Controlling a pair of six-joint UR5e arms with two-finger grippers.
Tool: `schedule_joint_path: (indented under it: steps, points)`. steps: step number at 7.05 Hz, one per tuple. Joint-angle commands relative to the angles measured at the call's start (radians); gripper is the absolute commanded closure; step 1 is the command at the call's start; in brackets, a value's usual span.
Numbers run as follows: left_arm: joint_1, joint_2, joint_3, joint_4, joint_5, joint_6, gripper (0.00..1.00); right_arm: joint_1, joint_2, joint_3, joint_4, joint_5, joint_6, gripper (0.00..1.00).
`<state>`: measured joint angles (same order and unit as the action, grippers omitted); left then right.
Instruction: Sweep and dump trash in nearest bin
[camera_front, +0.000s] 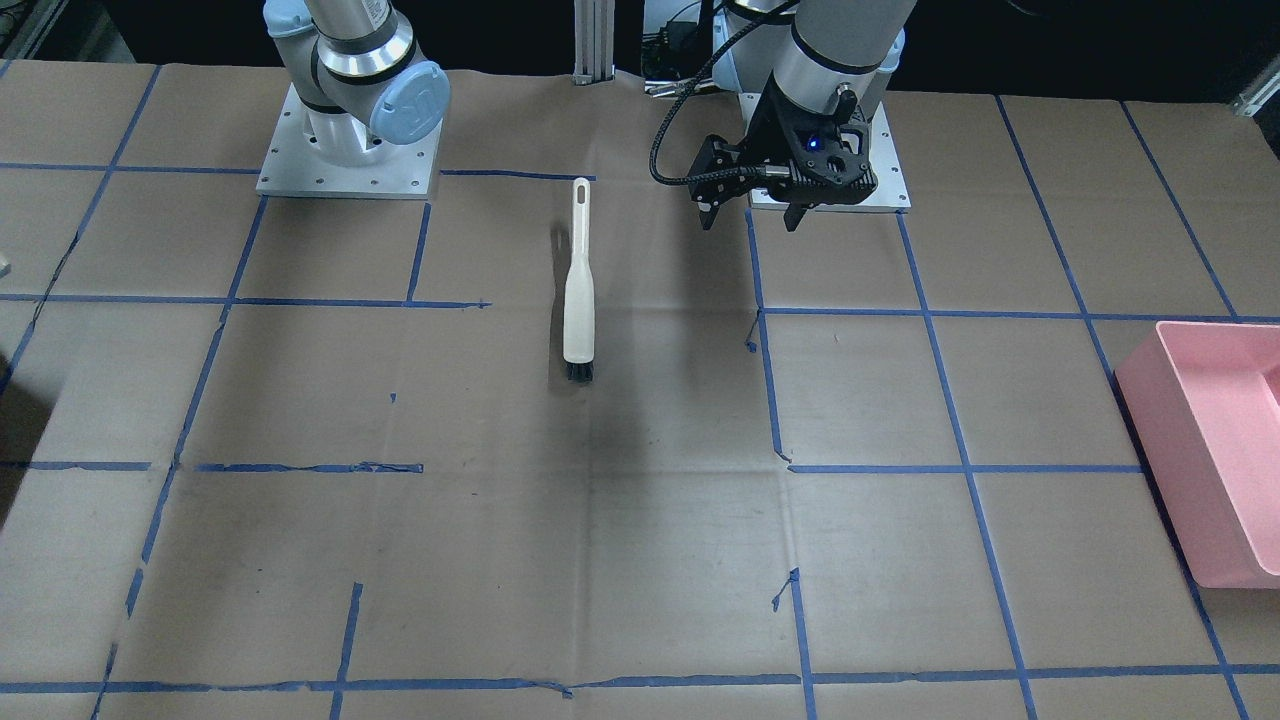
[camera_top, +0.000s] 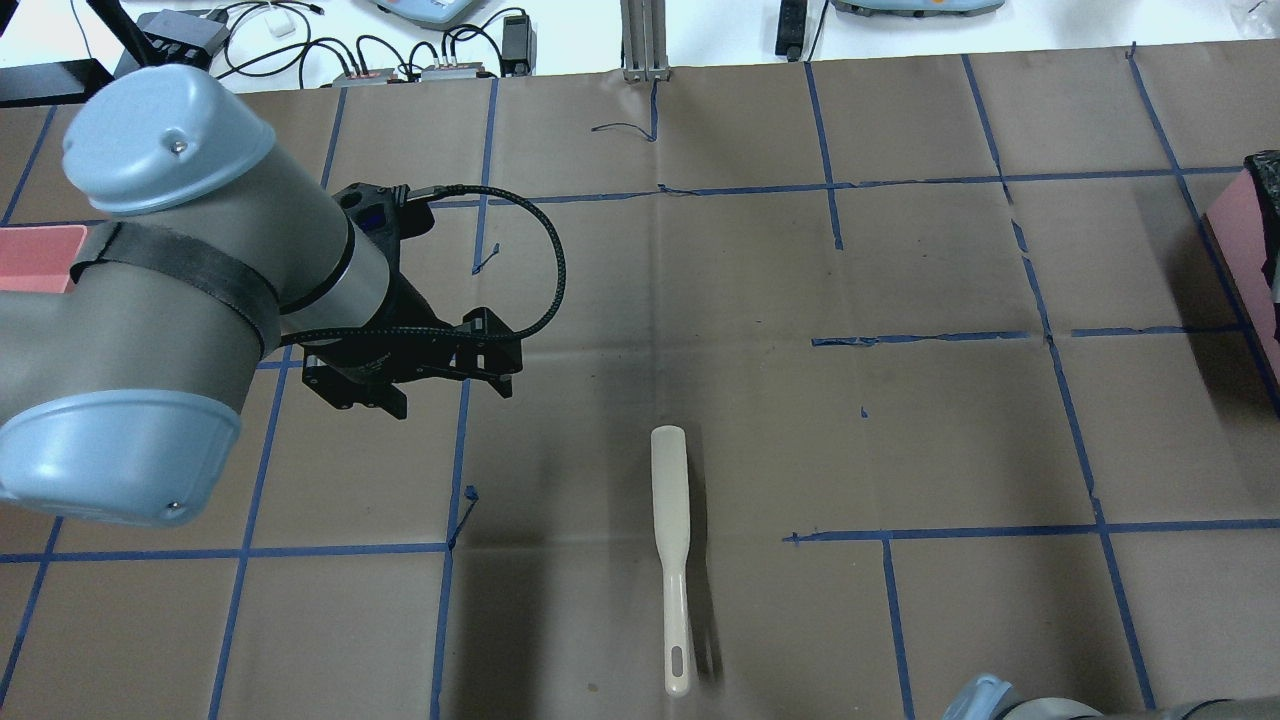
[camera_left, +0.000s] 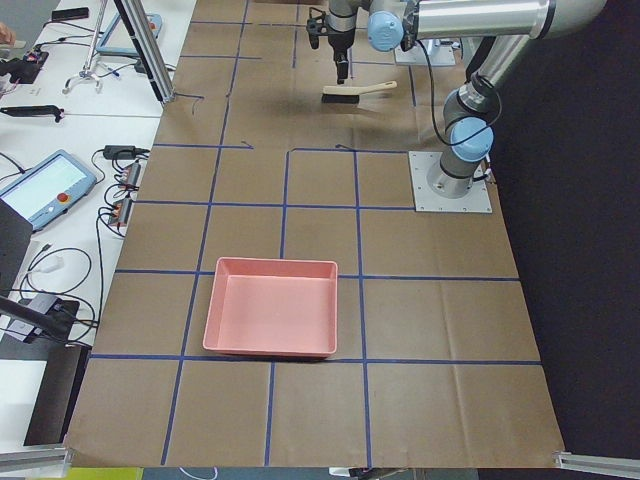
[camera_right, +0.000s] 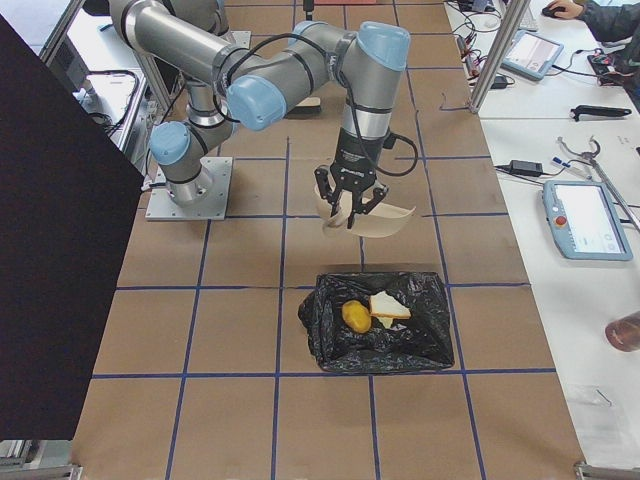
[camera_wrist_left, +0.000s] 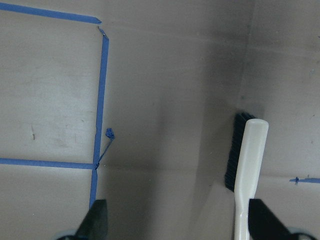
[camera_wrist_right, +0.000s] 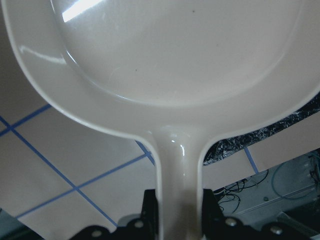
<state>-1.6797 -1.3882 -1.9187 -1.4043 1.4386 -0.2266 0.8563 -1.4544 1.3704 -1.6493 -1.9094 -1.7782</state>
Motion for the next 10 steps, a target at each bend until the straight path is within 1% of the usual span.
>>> schedule_joint_path:
  steps: [1,2,6,7,9,10]
  points:
    - [0.000,0.000,0.000,-0.001,0.002,0.001,0.00,0.015,-0.018,0.047,0.016,0.137,0.214,0.69]
    - [0.000,0.000,0.000,-0.001,0.003,0.001,0.00,0.047,-0.014,0.062,0.016,0.183,0.308,0.69]
    - [0.000,0.001,0.000,0.001,0.005,0.007,0.00,0.211,-0.006,0.160,-0.006,0.246,0.728,0.69]
    - [0.000,0.001,0.000,0.001,0.005,0.009,0.00,0.258,-0.001,0.171,-0.007,0.274,0.822,0.69]
    - [0.000,0.001,0.001,0.001,0.005,0.007,0.00,0.355,0.022,0.171,-0.024,0.280,0.989,0.69]
    - [0.000,0.001,0.001,0.001,0.005,0.009,0.00,0.413,0.044,0.171,-0.070,0.292,1.105,0.69]
